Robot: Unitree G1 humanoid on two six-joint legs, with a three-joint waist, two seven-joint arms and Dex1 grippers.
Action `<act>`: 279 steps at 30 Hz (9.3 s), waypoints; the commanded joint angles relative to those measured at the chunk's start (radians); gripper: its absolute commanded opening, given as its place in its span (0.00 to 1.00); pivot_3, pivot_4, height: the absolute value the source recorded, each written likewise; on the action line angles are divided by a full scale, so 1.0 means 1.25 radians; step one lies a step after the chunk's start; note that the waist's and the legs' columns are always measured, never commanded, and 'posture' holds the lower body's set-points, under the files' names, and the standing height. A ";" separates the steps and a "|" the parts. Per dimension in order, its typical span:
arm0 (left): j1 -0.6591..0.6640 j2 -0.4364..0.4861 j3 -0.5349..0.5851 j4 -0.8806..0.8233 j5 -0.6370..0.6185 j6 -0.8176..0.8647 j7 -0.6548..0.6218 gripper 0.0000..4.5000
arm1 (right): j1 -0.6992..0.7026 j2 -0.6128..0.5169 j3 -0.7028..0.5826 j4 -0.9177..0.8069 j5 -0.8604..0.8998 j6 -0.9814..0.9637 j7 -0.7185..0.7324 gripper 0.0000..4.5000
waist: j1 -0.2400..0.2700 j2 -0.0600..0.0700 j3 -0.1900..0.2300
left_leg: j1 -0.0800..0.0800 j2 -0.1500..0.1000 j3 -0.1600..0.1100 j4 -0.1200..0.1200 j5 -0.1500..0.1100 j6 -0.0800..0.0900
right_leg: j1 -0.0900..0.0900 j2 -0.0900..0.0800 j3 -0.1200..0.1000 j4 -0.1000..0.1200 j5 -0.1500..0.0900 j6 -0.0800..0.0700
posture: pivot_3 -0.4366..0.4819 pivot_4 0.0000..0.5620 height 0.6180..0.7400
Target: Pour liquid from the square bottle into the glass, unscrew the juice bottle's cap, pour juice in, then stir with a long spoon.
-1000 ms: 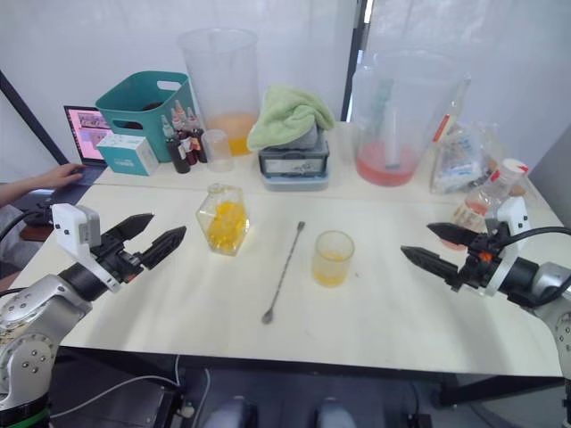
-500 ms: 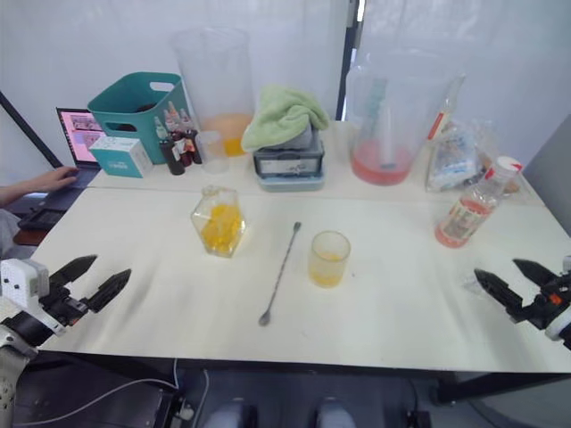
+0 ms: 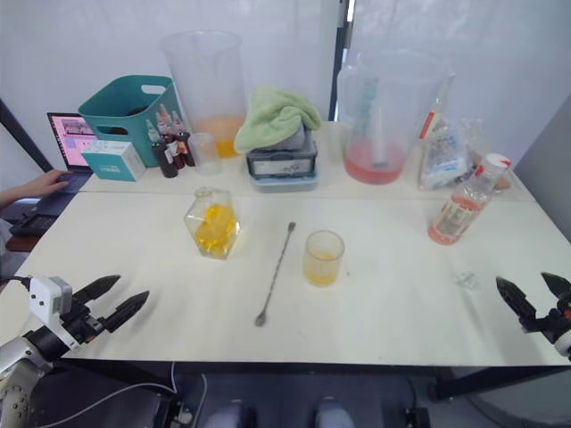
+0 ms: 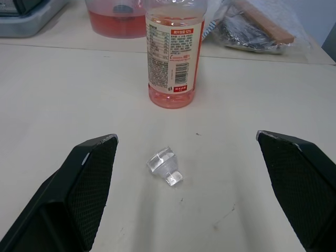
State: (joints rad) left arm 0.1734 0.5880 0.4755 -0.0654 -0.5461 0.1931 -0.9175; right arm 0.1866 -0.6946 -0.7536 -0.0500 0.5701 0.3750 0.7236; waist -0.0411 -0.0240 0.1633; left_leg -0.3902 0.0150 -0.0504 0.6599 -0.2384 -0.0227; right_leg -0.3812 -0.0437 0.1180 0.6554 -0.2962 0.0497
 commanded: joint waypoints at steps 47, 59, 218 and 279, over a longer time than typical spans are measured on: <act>-0.204 0.019 -0.254 -0.405 -0.183 0.251 0.073 1.00 | -0.796 -0.111 0.317 0.514 -0.246 0.039 -0.240 0.38 | -0.001 0.001 0.000 | -0.004 -0.002 -0.001 0.000 0.000 0.000 | -0.005 0.000 0.001 0.001 0.000 0.000 | 0.48 0.27 1.00; -0.216 0.020 -0.264 -0.379 -0.171 0.240 0.055 1.00 | -0.706 -0.130 0.232 0.212 -0.111 0.167 -0.159 0.34 | -0.001 0.003 0.001 | -0.006 -0.002 -0.002 0.000 0.000 0.000 | -0.006 0.000 0.001 0.002 0.000 0.000 | 0.48 0.27 1.00; -0.302 0.137 -0.254 -0.287 -0.133 0.255 -0.116 1.00 | -0.601 -0.066 0.659 -0.064 0.122 0.114 0.464 0.82 | 0.003 -0.002 0.002 | -0.006 0.000 -0.007 0.001 0.000 0.001 | -0.006 -0.001 -0.010 0.003 0.001 -0.001 | 0.48 0.27 1.00; -0.514 0.081 -0.389 -0.246 -0.212 0.429 -0.091 1.00 | -0.314 -0.171 0.354 -0.383 0.383 0.302 0.208 1.00 | 0.021 -0.002 0.002 | -0.005 0.000 -0.012 0.002 0.000 0.001 | -0.004 -0.001 -0.016 0.005 0.002 -0.004 | 0.48 0.27 1.00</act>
State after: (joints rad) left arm -0.4222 0.7080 0.0062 -0.3752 -0.7862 0.7196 -1.0133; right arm -0.1852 -0.8977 -0.2604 -0.5451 1.0072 0.7385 0.9817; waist -0.0147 -0.0261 0.1661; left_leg -0.3970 0.0150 -0.0649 0.6619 -0.2381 -0.0220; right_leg -0.3869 -0.0449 0.0975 0.6620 -0.2935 0.0452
